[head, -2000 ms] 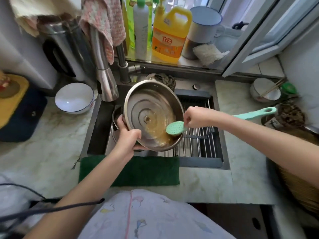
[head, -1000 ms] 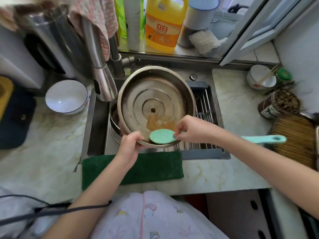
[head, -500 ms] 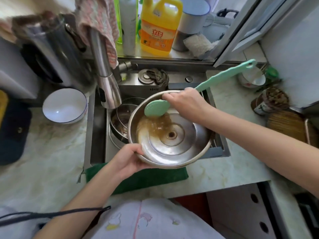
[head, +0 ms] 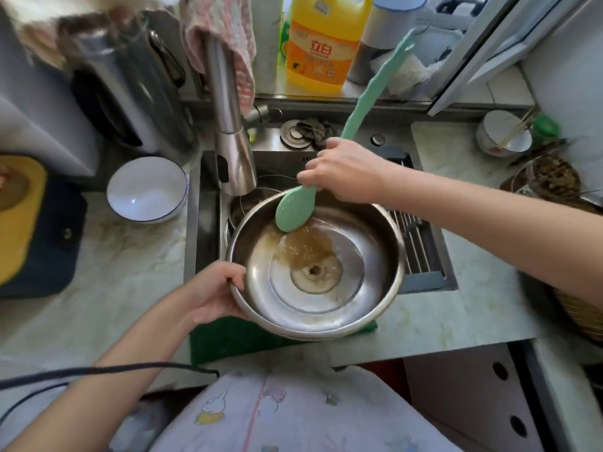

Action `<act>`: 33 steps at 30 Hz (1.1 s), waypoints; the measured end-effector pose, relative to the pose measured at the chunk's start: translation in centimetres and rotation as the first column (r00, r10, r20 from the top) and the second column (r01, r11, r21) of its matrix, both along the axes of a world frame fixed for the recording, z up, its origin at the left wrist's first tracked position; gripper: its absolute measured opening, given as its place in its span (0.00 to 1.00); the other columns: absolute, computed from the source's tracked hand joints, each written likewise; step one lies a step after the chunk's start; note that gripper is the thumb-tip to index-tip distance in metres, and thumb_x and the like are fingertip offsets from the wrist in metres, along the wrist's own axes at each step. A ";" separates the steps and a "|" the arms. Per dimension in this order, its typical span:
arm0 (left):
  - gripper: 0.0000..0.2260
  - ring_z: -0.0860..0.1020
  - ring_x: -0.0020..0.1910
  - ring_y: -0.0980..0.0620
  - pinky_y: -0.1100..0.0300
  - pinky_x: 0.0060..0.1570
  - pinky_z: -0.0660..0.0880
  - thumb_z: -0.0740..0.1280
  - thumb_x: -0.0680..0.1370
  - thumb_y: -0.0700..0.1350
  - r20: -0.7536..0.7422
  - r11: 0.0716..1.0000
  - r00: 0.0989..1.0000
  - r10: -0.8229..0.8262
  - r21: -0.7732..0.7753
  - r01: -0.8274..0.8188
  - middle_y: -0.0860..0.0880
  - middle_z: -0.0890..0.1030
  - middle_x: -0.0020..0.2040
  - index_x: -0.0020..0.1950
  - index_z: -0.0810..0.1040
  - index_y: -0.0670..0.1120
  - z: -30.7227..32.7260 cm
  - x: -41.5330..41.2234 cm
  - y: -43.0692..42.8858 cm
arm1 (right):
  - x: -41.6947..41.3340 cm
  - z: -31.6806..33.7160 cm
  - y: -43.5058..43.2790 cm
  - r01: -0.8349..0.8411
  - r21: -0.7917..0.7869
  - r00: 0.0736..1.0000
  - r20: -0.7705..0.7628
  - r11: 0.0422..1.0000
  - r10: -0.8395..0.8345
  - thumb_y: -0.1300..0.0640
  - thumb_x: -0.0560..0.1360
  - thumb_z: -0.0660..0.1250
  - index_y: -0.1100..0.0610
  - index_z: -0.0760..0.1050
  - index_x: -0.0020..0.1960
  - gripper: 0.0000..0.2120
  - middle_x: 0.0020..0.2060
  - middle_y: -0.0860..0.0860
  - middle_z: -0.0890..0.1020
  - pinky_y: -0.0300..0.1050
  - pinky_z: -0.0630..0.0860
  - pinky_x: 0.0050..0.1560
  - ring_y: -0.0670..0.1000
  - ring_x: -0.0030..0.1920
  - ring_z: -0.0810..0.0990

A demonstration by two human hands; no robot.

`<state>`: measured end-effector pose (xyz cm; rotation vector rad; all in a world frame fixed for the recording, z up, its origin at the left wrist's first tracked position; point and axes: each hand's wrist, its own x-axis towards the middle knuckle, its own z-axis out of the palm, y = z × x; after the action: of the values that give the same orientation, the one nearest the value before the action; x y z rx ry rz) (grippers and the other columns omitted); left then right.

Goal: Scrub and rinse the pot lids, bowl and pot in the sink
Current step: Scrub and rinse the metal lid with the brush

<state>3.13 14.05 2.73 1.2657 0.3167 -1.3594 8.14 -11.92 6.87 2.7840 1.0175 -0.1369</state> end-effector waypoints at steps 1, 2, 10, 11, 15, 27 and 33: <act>0.13 0.77 0.24 0.50 0.56 0.28 0.78 0.56 0.56 0.36 -0.002 1.000 1.000 0.012 -0.002 -0.012 0.46 0.77 0.25 0.25 0.80 0.41 0.0 0.1 0.0 | 0.3 0.3 -0.7 0.055 -0.058 0.998 -0.020 0.997 -0.056 0.63 0.70 0.68 0.54 0.76 0.49 0.09 0.42 0.51 0.83 0.47 0.69 0.45 0.56 0.44 0.83; 0.13 0.78 0.25 0.49 0.55 0.29 0.79 0.56 0.56 0.36 -0.003 1.000 1.000 0.019 -0.004 -0.019 0.45 0.78 0.26 0.26 0.81 0.40 -0.2 0.1 -0.1 | 0.4 0.3 -1.3 0.095 -0.100 0.994 -0.036 0.990 -0.099 0.63 0.71 0.67 0.54 0.76 0.51 0.10 0.44 0.50 0.83 0.47 0.69 0.46 0.56 0.46 0.83; 0.15 0.78 0.27 0.48 0.56 0.27 0.77 0.56 0.57 0.35 0.040 1.000 0.999 0.015 0.016 -0.016 0.43 0.79 0.30 0.39 0.77 0.36 0.3 -0.9 -3.6 | -1.2 -2.0 0.3 -0.135 0.186 0.973 -0.161 0.973 0.165 0.57 0.74 0.67 0.54 0.76 0.49 0.04 0.47 0.46 0.82 0.45 0.67 0.44 0.50 0.46 0.82; 0.17 0.78 0.26 0.48 0.56 0.27 0.77 0.56 0.56 0.35 0.052 1.000 0.999 0.017 0.024 -0.018 0.43 0.79 0.30 0.41 0.76 0.36 0.2 -1.2 -4.0 | -1.3 -2.1 0.1 -0.170 0.176 0.970 -0.141 0.970 0.195 0.57 0.75 0.66 0.54 0.76 0.50 0.05 0.47 0.45 0.82 0.46 0.67 0.44 0.50 0.46 0.82; 0.12 0.77 0.24 0.49 0.58 0.24 0.76 0.57 0.55 0.36 0.096 0.998 0.995 0.037 0.037 -0.041 0.44 0.77 0.26 0.27 0.80 0.39 0.7 -1.7 -4.7 | -0.2 -1.6 -3.2 -0.099 0.142 0.995 0.011 0.985 0.098 0.58 0.74 0.67 0.54 0.77 0.50 0.05 0.43 0.49 0.83 0.48 0.71 0.44 0.55 0.44 0.83; 0.11 0.76 0.23 0.49 0.58 0.25 0.76 0.56 0.55 0.35 0.114 0.990 0.987 0.114 0.075 -0.123 0.44 0.76 0.26 0.30 0.77 0.38 0.1 -2.6 -8.1 | -2.4 -2.8 -4.3 -0.045 0.217 0.977 -0.192 0.975 0.088 0.58 0.73 0.66 0.56 0.77 0.50 0.06 0.42 0.49 0.83 0.48 0.74 0.41 0.56 0.43 0.81; 0.15 0.78 0.25 0.48 0.54 0.26 0.78 0.56 0.55 0.36 0.158 0.972 0.964 0.215 0.060 -0.227 0.44 0.78 0.28 0.36 0.77 0.37 0.2 -1.9 -8.3 | -2.4 -1.8 -7.6 0.244 0.117 0.969 -0.055 0.963 -0.239 0.54 0.77 0.61 0.54 0.75 0.57 0.10 0.44 0.53 0.82 0.47 0.72 0.41 0.59 0.46 0.81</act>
<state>1.23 5.73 2.90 1.3471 0.3963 -1.0644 5.72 -19.54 5.05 3.0221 0.7122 -0.1682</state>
